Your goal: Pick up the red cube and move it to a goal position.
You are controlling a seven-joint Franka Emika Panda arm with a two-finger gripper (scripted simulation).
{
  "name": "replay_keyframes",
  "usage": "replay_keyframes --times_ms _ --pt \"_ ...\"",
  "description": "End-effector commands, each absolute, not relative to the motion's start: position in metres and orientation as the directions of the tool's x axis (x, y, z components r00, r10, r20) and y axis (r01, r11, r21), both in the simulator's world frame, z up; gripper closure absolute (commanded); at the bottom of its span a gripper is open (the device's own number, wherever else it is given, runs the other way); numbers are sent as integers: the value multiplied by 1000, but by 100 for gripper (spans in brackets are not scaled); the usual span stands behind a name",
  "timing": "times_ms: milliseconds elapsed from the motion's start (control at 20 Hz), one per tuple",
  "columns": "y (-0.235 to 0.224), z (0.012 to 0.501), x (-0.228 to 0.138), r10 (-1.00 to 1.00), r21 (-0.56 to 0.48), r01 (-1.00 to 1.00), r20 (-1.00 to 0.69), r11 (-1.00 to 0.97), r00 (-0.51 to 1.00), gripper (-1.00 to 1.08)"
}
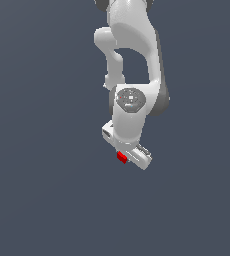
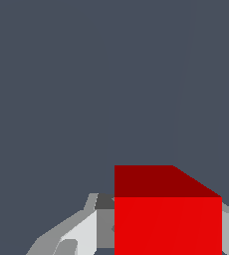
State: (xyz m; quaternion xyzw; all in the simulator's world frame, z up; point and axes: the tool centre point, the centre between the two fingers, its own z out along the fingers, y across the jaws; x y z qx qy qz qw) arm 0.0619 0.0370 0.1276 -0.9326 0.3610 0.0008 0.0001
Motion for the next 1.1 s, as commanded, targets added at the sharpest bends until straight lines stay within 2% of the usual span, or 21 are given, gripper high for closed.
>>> replay_keyframes --times_ms 0,1050 --pt "31 158 62 -674 -1 -674 -1 -739 739 108" --pt "-14 392 65 -674 0 -674 0 -739 739 108"
